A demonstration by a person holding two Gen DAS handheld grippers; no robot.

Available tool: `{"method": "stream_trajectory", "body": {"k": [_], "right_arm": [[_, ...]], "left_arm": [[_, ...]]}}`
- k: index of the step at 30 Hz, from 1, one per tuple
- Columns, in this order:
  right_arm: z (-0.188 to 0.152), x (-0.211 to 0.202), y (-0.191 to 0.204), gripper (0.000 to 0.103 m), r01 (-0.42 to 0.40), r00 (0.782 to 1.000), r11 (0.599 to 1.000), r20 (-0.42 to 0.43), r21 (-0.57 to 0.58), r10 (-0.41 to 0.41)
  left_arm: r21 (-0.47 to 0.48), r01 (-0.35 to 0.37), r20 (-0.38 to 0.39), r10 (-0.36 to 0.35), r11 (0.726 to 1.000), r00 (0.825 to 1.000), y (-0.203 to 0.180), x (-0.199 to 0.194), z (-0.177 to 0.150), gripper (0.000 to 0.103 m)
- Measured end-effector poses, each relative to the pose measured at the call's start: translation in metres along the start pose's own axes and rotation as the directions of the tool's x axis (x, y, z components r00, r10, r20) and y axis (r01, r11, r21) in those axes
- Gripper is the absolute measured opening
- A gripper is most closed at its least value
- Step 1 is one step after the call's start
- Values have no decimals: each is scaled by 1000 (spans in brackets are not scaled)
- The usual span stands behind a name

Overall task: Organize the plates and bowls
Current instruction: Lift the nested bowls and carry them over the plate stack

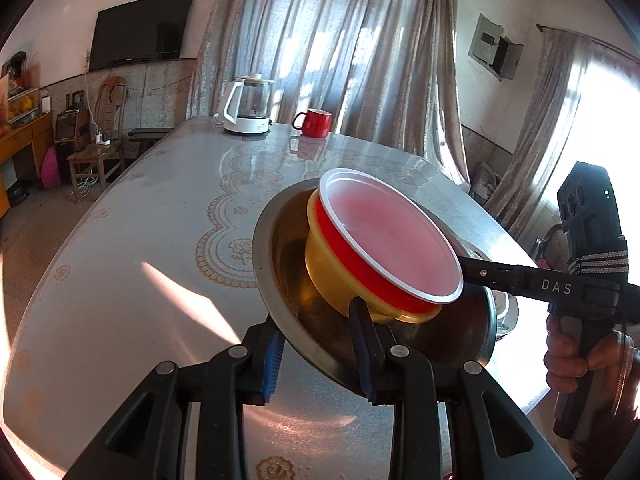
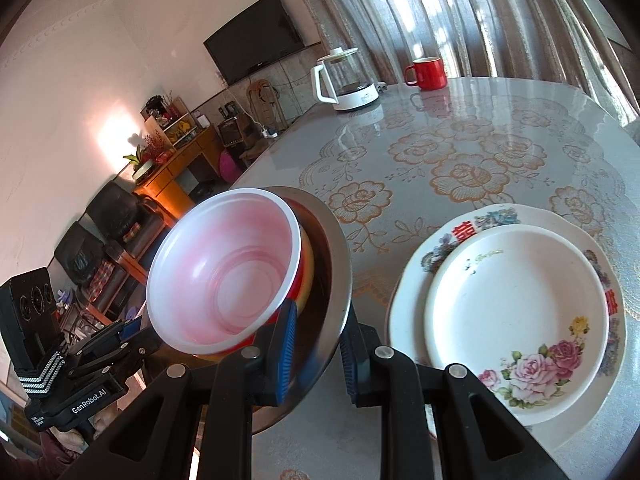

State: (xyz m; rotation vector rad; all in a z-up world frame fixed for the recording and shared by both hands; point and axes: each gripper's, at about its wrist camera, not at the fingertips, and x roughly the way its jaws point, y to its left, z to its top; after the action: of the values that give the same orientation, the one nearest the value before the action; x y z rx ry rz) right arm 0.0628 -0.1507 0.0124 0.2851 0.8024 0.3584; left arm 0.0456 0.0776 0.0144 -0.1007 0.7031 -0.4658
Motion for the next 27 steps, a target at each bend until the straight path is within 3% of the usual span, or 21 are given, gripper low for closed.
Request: {"method": "stream_trajectory", "body": {"k": [14,27], "right_arm": [[-2,-37,-31,21,67,995,995,65,68,-71],[1,-77,-71,23,161,973,973,136,167,-185]], "left_arm": [[72,74,-12,-74,995,997,-42,21,22,33],[130,174,-62,-167,976,984,-92,56,44,34]]}}
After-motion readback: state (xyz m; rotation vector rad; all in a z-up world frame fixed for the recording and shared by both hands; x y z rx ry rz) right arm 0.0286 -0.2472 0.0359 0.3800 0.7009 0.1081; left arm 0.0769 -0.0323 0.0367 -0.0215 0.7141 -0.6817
